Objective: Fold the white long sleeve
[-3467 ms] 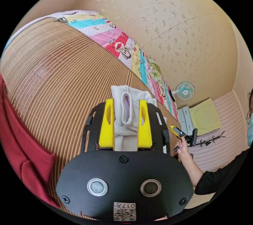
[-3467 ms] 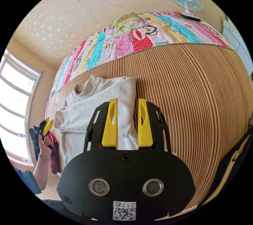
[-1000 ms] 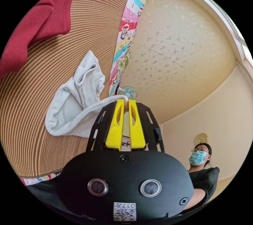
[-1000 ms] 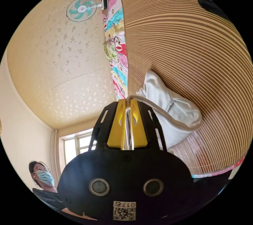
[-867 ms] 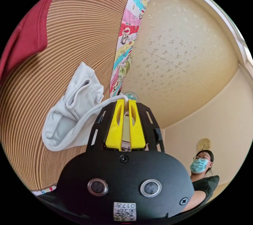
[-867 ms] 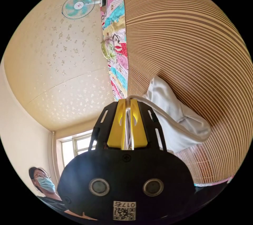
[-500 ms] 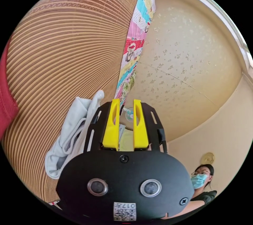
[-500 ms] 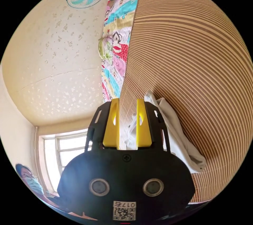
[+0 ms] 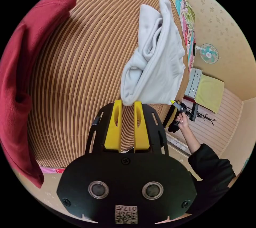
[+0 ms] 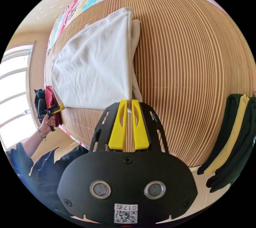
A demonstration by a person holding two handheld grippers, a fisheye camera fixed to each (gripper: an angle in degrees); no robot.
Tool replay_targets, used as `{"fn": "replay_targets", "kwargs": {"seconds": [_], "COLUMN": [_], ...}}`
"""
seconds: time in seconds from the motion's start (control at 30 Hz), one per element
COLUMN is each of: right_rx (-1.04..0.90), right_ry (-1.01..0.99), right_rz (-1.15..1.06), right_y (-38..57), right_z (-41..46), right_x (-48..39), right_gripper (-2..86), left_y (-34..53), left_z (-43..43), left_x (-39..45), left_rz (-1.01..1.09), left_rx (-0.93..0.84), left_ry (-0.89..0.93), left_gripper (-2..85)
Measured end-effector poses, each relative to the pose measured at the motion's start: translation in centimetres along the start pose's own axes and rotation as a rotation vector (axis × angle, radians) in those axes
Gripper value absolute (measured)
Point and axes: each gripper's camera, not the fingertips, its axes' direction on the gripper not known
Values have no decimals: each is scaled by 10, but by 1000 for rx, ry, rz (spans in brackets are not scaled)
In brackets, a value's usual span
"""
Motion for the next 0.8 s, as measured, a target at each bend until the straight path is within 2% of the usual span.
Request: {"fn": "replay_targets", "kwargs": {"seconds": [0.1, 0.27, 0.33, 0.4, 0.43, 0.47, 0.6, 0.8], "right_rx": [-43, -113, -67, 64, 99, 126, 5, -116], "right_ry": [11, 39, 164, 480, 526, 527, 292, 71], "right_rz": [41, 174, 200, 135, 107, 34, -219, -419], "right_y": [25, 78, 96, 118, 122, 125, 104, 38], "right_z": [45, 111, 116, 117, 119, 129, 190, 265], "right_x": [23, 55, 48, 4, -10, -36, -130, -271], "right_gripper": [42, 71, 77, 71, 73, 77, 96, 122], "left_y": [16, 61, 83, 94, 100, 101, 90, 63], "left_z": [10, 34, 37, 38, 40, 41, 58, 90], "left_x": [-26, -45, -66, -80, -87, -90, -114, -140], "left_rz": [-46, -48, -99, -109, -103, -102, -93, -99], "left_rx": [-23, -60, 21, 78, 114, 128, 179, 119], "left_ry": [64, 46, 124, 143, 134, 144, 272, 305], "left_gripper": [49, 81, 131, 136, 136, 137, 136, 78]}}
